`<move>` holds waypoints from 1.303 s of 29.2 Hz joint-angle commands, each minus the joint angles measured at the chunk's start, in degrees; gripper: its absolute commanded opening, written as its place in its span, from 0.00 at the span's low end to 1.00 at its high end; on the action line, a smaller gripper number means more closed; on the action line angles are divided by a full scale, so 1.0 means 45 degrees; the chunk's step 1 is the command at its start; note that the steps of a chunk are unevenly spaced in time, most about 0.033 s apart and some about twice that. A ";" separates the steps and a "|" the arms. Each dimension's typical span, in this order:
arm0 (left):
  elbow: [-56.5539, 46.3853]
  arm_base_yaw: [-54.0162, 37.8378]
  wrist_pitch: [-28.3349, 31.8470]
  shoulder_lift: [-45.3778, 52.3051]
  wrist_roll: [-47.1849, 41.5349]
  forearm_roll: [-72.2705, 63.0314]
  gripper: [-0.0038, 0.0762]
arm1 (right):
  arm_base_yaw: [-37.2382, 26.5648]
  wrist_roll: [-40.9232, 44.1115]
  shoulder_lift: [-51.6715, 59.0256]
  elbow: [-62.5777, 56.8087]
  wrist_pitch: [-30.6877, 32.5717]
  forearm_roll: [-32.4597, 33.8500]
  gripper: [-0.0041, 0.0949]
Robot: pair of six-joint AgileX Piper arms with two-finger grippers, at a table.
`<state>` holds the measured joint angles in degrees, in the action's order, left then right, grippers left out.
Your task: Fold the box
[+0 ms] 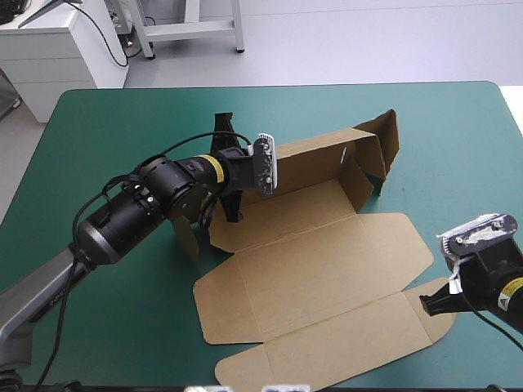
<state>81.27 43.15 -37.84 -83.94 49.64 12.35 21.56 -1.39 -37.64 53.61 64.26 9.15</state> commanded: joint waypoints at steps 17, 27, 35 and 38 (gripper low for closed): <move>-0.4988 0.0212 0.6328 0.3807 0.1605 -0.0164 0.04 | 0.0022 0.0465 -0.0031 0.0368 -0.1046 0.0138 0.03; -0.5971 0.0156 0.5877 0.4325 0.1545 0.0089 0.04 | 0.0022 0.0624 -0.0031 0.0368 -0.1543 0.0193 0.03; -0.5971 0.0156 0.6578 0.3214 0.1545 0.0569 0.04 | 0.0022 0.1024 -0.0031 0.0368 -0.1584 0.0171 0.03; -0.5971 0.0022 0.6769 0.2757 0.1545 0.0569 0.04 | 0.0022 0.1047 -0.0031 0.0368 -0.1584 0.0143 0.03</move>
<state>53.03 43.51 -9.87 -70.92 56.85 15.55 21.56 2.91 -37.64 53.61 60.66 9.21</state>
